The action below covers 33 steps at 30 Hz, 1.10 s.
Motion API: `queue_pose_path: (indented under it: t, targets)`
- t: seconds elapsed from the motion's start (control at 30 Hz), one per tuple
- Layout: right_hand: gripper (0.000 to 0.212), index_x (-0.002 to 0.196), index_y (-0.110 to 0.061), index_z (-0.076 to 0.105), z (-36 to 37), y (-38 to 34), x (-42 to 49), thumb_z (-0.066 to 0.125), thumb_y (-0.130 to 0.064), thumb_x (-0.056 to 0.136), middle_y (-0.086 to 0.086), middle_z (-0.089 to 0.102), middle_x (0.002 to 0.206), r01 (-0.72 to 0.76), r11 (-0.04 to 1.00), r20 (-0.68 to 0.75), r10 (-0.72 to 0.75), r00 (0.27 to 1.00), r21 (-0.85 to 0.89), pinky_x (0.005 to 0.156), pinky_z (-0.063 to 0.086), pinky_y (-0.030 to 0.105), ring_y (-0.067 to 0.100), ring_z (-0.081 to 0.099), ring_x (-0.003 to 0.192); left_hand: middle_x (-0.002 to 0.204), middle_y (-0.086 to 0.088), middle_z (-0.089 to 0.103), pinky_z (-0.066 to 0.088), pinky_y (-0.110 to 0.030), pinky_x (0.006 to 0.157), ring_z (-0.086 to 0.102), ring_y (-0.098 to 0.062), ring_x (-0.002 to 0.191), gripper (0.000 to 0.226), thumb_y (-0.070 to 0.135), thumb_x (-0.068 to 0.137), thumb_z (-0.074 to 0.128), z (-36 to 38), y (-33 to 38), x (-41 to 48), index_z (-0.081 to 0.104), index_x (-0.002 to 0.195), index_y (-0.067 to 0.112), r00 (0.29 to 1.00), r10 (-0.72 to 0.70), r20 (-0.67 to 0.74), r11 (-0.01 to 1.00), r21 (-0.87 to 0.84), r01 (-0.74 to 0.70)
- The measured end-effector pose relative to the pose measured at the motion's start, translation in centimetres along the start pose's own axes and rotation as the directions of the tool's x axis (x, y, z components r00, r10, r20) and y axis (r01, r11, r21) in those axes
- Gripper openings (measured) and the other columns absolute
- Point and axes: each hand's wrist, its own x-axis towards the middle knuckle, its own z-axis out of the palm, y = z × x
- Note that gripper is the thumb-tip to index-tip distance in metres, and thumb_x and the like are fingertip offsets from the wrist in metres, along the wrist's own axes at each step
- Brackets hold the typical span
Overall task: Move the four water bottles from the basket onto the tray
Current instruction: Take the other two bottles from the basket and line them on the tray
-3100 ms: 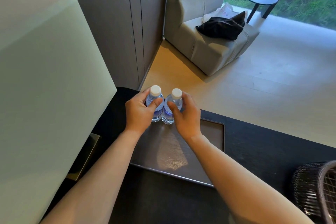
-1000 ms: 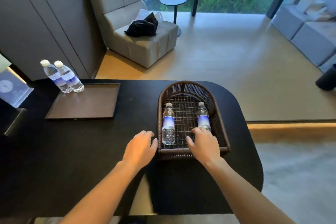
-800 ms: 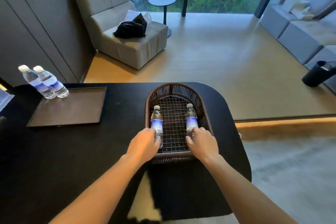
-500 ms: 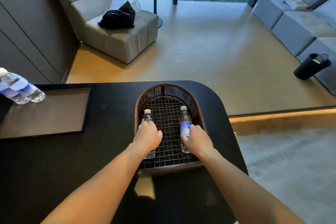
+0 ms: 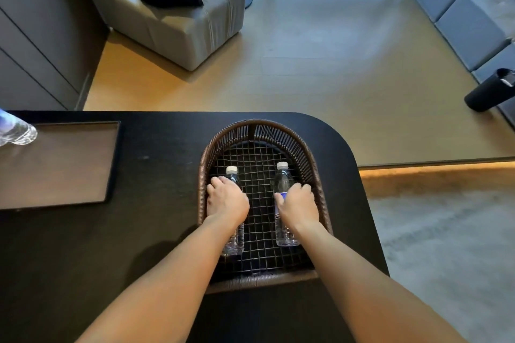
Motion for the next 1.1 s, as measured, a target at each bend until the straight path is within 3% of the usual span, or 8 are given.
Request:
queue_pose_path:
  t: [0.13, 0.27, 0.4, 0.57, 0.67, 0.73, 0.93, 1.1]
  targets:
    - [0.062, 0.125, -0.004, 0.056, 1.0, -0.7, 1.5, 0.06, -0.058, 0.094, 0.016, 0.054, 0.13, -0.003, 1.0, 0.101, 0.002, 0.995, 0.014, 0.094, 0.05, 0.045, 0.036, 0.056, 0.119, 0.139, -0.02, 0.049, 0.045, -0.046, 0.103, 0.049, -0.037, 0.128, 0.062, 0.041, 0.094, 0.062, 0.5, -0.2, 1.2, 0.045, 0.138, 0.001, 0.999, -0.003, 0.044, 0.999, -0.035, 0.004]
    - [0.068, 0.122, -0.007, 0.056, 1.8, -1.6, 2.9, 0.066, -0.064, 0.086, 0.012, 0.062, 0.123, -0.075, 0.988, 0.197, 0.048, 0.979, 0.133, 0.08, 0.054, 0.041, 0.033, 0.066, 0.105, 0.132, -0.018, 0.057, 0.05, -0.044, 0.094, 0.059, -0.037, 0.121, 0.072, 0.053, 0.085, 0.069, 0.8, -0.1, 2.3, 0.051, 0.133, 0.003, 0.987, -0.049, 0.15, 0.994, -0.091, 0.063]
    - [0.053, 0.105, -0.012, 0.062, 2.0, -2.5, 3.8, 0.074, -0.057, 0.082, 0.008, 0.07, 0.106, -0.098, 0.978, 0.23, 0.055, 0.972, 0.183, 0.077, 0.055, 0.038, 0.028, 0.068, 0.095, 0.118, -0.013, 0.068, 0.05, -0.035, 0.071, 0.068, -0.032, 0.103, 0.059, 0.052, 0.079, 0.075, 0.6, -0.1, 2.5, 0.063, 0.117, 0.009, 0.982, -0.079, 0.173, 0.985, -0.136, 0.103]
    - [0.041, 0.097, -0.013, 0.064, 1.6, -2.3, 3.8, 0.082, -0.045, 0.08, 0.002, 0.072, 0.093, -0.14, 0.942, 0.245, 0.064, 0.967, 0.305, 0.077, 0.058, 0.038, 0.021, 0.069, 0.085, 0.105, -0.008, 0.072, 0.046, -0.033, 0.068, 0.067, -0.029, 0.093, 0.051, 0.052, 0.075, 0.077, -0.3, -0.8, 2.1, 0.064, 0.107, 0.015, 0.984, -0.056, 0.171, 0.976, -0.198, 0.09]
    - [0.044, 0.098, -0.012, 0.06, 1.1, -1.7, 2.7, 0.084, -0.044, 0.079, 0.0, 0.068, 0.091, -0.134, 0.911, 0.208, 0.055, 0.977, 0.389, 0.064, 0.05, 0.032, 0.015, 0.066, 0.08, 0.098, -0.003, 0.07, 0.048, -0.034, 0.068, 0.065, -0.026, 0.089, 0.042, 0.052, 0.077, 0.076, -0.6, -1.0, 1.0, 0.062, 0.1, 0.019, 0.99, -0.003, 0.144, 0.973, -0.228, 0.036]
    - [0.043, 0.1, -0.014, 0.059, 0.6, -0.9, 1.3, 0.084, -0.042, 0.079, -0.001, 0.069, 0.095, -0.098, 0.879, 0.159, 0.025, 0.987, 0.466, 0.064, 0.048, 0.028, 0.013, 0.067, 0.084, 0.096, -0.001, 0.069, 0.049, -0.034, 0.068, 0.067, -0.025, 0.089, 0.04, 0.05, 0.079, 0.075, -0.8, -0.9, -0.1, 0.06, 0.099, 0.02, 0.993, 0.044, 0.113, 0.967, -0.254, -0.014]
    - [0.044, 0.116, -0.02, 0.062, -1.2, 1.8, -5.1, 0.086, -0.035, 0.082, -0.009, 0.073, 0.103, 0.058, 0.789, -0.012, -0.065, 0.998, 0.612, 0.073, 0.051, 0.015, 0.0, 0.069, 0.092, 0.095, 0.002, 0.065, 0.044, -0.03, 0.067, 0.063, -0.02, 0.085, 0.04, 0.05, 0.08, 0.077, -1.1, -2.5, -4.6, 0.061, 0.098, 0.017, 0.978, 0.198, -0.072, 0.911, -0.356, -0.21]
    - [0.051, 0.124, -0.021, 0.063, -2.1, 2.7, -10.4, 0.088, -0.029, 0.08, -0.011, 0.071, 0.114, 0.258, 0.727, -0.25, -0.122, 0.961, 0.636, 0.084, 0.057, 0.019, -0.002, 0.068, 0.101, 0.1, 0.005, 0.067, 0.057, -0.035, 0.076, 0.065, -0.013, 0.091, 0.04, 0.049, 0.08, 0.078, -2.1, -4.9, -9.4, 0.067, 0.108, 0.023, 0.909, 0.319, -0.268, 0.775, -0.478, -0.413]
